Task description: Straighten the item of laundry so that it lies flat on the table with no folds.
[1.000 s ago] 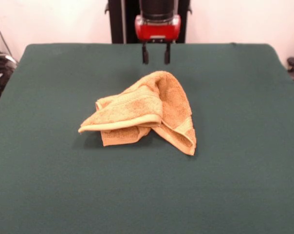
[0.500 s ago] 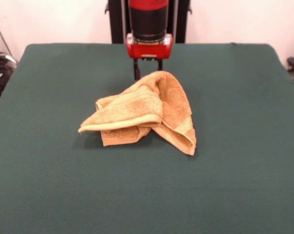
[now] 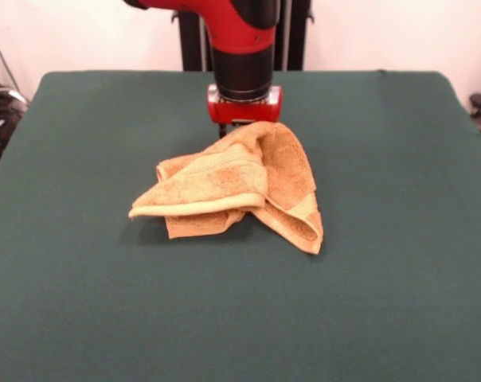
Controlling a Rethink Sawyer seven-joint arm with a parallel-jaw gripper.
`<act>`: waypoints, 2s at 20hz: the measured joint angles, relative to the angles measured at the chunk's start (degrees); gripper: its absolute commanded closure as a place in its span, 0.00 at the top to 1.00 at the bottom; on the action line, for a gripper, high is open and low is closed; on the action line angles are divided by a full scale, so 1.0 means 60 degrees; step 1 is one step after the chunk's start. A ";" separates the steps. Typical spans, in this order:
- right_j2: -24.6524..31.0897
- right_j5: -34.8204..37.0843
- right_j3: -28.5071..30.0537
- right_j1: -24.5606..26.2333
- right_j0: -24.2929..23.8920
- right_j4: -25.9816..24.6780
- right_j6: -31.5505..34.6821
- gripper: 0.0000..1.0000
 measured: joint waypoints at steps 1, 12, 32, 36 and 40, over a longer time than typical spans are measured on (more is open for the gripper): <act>-0.0006 0.0051 -0.0014 -0.0005 0.0011 0.0022 0.0000 1.00; -0.0003 0.0561 -0.0277 0.0006 0.0032 0.0244 0.0000 1.00; 0.0178 0.2284 0.0438 -0.3239 -0.0130 0.0676 0.0000 1.00; 0.0192 0.2968 0.0501 -0.4040 -0.0131 0.1002 0.0000 1.00; 0.0192 0.3453 0.0501 -0.4660 -0.0125 0.1335 0.0000 1.00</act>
